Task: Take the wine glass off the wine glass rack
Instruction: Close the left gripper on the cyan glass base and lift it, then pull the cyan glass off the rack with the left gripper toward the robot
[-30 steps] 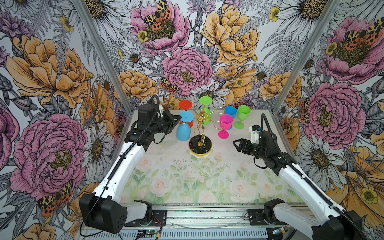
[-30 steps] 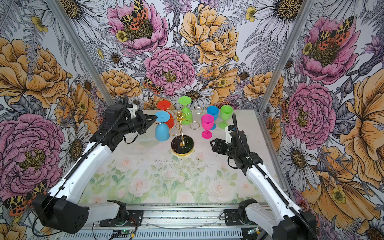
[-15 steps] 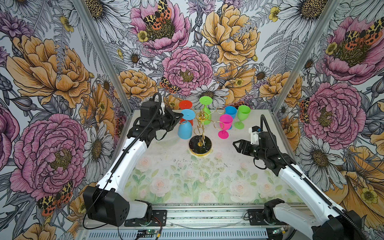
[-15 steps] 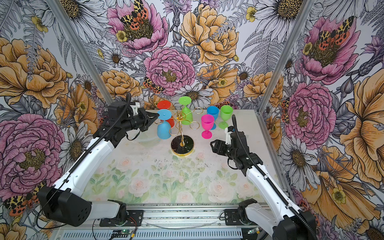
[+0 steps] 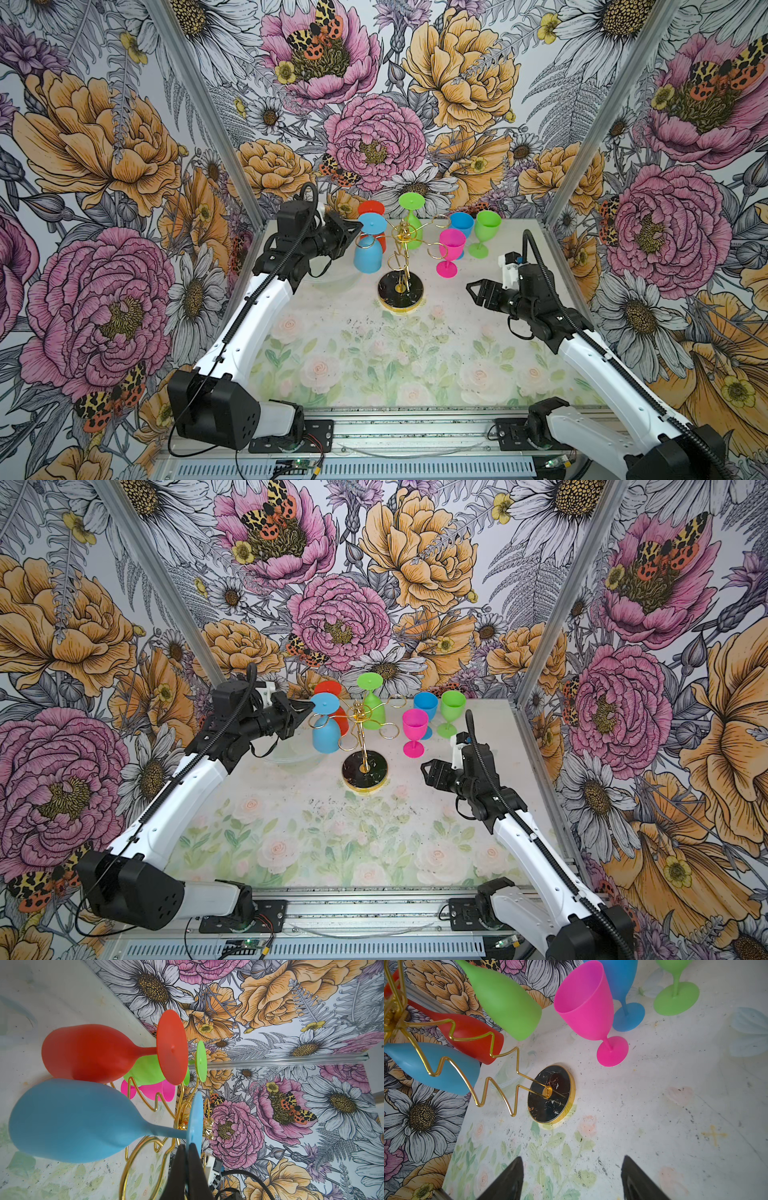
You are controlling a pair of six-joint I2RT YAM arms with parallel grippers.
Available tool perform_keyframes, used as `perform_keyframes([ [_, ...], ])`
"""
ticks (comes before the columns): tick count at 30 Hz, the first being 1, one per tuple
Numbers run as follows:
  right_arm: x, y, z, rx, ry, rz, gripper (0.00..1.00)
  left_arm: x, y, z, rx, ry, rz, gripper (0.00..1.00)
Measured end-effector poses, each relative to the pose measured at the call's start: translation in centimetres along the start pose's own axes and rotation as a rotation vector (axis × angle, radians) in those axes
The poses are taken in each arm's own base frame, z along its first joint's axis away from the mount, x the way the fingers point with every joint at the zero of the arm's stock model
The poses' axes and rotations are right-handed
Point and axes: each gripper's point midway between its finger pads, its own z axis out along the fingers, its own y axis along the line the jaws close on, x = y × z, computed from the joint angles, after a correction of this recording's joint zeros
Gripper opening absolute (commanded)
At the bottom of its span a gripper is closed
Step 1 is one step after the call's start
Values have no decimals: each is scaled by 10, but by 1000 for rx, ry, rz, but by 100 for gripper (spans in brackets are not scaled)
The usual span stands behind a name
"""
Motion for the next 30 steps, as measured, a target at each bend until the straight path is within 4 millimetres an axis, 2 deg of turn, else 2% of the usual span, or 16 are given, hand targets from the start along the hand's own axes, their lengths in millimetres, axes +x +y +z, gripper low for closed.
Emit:
perform_keyframes([
  [12,0,1,-1,-5,-3,5,75,-9,21,-9,-16,-42,-59,0],
  [23,1,4,-2,-22,6,6,75,-28,38,-38,-19,-138,-93,0],
  [30,0,7,-5,-35,-3,18,74,-23,53,-61,-33,-173,-95,0],
])
